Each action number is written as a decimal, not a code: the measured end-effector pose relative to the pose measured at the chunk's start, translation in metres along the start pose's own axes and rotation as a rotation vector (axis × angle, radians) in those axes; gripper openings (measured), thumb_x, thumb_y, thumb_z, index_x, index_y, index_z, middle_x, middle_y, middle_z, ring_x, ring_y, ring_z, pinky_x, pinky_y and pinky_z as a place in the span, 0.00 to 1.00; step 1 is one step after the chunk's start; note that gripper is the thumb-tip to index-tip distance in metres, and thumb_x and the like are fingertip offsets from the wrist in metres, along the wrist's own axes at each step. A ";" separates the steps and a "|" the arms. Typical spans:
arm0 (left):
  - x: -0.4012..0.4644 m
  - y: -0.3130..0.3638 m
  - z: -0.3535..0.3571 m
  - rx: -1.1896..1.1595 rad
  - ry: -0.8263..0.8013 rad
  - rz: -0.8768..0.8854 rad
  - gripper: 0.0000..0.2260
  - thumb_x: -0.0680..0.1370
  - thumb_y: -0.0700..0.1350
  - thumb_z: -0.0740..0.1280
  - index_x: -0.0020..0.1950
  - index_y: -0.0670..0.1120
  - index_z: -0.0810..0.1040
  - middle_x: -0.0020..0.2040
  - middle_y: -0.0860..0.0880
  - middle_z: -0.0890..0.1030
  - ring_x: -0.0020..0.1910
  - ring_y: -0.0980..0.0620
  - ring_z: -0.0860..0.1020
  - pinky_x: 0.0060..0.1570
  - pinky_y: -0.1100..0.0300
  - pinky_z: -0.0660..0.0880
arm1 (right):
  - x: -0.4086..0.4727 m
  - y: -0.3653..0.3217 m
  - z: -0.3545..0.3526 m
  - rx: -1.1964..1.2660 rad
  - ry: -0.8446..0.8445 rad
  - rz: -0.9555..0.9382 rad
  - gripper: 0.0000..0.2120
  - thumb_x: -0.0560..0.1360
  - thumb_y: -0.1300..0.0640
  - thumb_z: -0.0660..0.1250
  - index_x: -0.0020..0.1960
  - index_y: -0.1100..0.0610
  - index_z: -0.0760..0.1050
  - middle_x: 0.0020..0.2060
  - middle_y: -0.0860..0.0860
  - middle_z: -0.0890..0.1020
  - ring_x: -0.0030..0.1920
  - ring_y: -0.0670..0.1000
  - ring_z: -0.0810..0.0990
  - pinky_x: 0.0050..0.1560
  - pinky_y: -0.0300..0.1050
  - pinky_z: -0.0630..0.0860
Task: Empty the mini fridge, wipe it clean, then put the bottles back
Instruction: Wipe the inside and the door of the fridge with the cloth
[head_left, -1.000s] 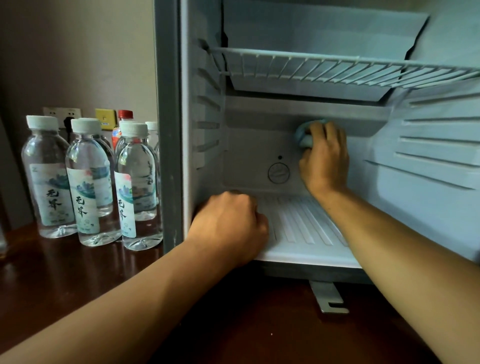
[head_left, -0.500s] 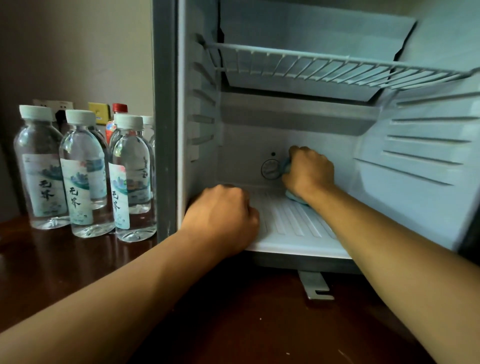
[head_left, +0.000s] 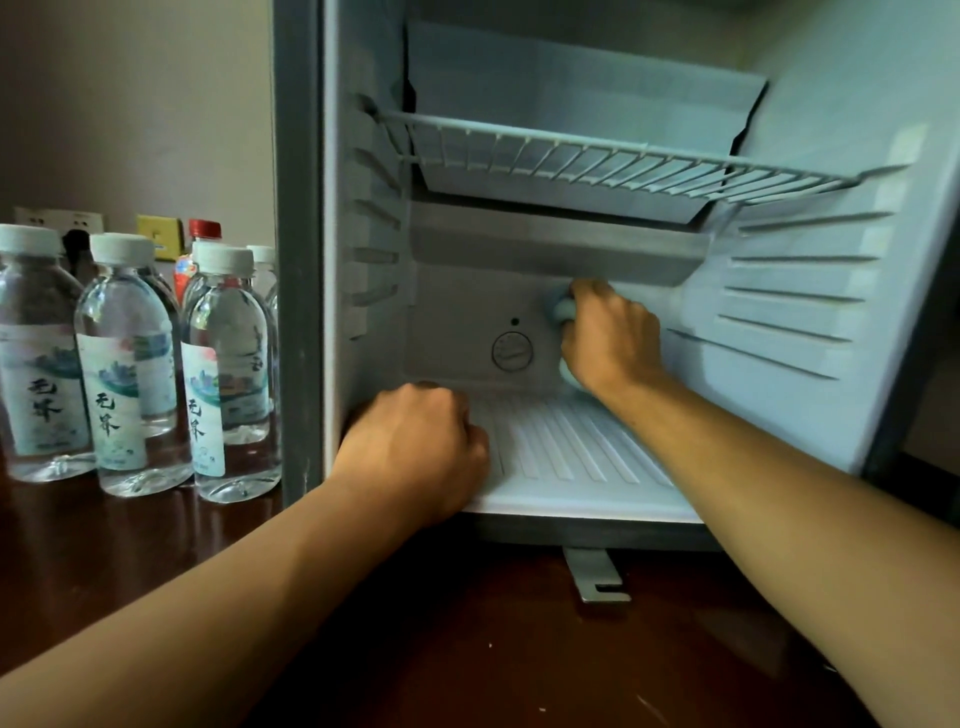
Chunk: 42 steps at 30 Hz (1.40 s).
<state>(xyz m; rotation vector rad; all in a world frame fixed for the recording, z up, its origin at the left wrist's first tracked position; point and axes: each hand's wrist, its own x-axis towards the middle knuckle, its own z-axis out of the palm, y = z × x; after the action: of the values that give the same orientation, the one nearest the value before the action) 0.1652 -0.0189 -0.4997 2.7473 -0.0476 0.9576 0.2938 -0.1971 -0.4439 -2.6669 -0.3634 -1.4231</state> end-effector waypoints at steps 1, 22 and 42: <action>0.000 0.001 0.000 -0.001 -0.003 -0.001 0.12 0.76 0.54 0.60 0.38 0.48 0.72 0.36 0.52 0.70 0.27 0.58 0.62 0.32 0.59 0.61 | 0.005 0.002 -0.003 0.002 0.038 0.028 0.14 0.73 0.60 0.67 0.58 0.58 0.74 0.53 0.59 0.81 0.51 0.66 0.80 0.43 0.52 0.72; 0.000 0.004 -0.006 0.004 -0.035 0.031 0.10 0.77 0.52 0.60 0.41 0.48 0.74 0.48 0.45 0.81 0.35 0.47 0.67 0.40 0.58 0.66 | -0.017 0.010 0.003 -0.046 -0.201 0.072 0.15 0.72 0.57 0.66 0.58 0.58 0.77 0.54 0.58 0.80 0.52 0.63 0.79 0.45 0.47 0.71; -0.001 0.004 -0.006 0.016 -0.022 0.033 0.10 0.77 0.52 0.60 0.42 0.48 0.75 0.49 0.43 0.81 0.36 0.45 0.67 0.40 0.57 0.65 | 0.001 0.021 -0.004 0.018 -0.118 0.170 0.14 0.71 0.56 0.69 0.55 0.58 0.79 0.51 0.60 0.82 0.51 0.64 0.80 0.47 0.49 0.74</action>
<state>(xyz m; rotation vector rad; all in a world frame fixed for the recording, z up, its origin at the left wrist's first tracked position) 0.1605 -0.0213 -0.4952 2.7799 -0.0898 0.9408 0.2964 -0.2178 -0.4399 -2.6997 -0.1536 -1.2134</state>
